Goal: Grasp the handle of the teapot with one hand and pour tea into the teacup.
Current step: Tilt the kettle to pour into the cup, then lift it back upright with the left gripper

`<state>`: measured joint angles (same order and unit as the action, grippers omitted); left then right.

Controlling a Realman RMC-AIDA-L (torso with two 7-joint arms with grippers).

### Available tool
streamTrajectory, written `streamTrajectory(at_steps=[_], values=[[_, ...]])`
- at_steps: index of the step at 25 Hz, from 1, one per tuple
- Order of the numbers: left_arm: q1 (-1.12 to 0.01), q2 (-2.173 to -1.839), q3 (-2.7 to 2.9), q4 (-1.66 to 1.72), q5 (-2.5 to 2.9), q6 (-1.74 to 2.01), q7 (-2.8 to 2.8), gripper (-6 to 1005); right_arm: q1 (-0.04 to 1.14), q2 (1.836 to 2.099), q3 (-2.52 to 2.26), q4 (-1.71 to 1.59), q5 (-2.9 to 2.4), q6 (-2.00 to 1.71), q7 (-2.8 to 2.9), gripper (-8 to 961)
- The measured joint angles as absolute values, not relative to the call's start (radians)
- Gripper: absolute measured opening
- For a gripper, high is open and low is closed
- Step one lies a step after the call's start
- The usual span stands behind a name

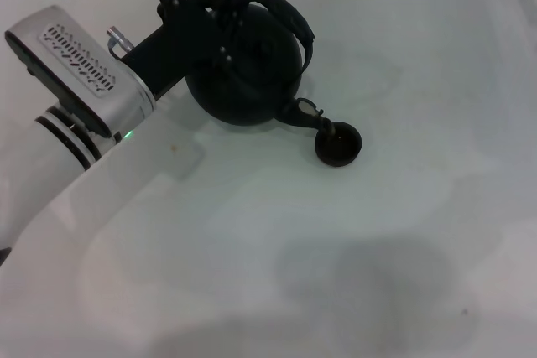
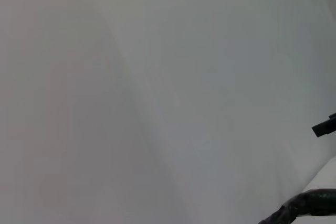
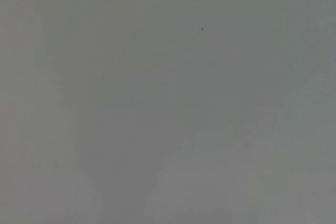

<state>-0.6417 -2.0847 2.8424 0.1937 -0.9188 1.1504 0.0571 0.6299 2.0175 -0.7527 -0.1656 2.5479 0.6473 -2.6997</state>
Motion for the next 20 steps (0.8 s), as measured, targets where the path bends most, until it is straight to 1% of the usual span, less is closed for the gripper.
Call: streamTrajectory(at_steps=[20], values=[[-0.654,-2.086,2.842,0.222,-0.919,1.149,0.156,115,0.627,2.02,-0.752,-0.161,2.551,0.643,-2.7,832]])
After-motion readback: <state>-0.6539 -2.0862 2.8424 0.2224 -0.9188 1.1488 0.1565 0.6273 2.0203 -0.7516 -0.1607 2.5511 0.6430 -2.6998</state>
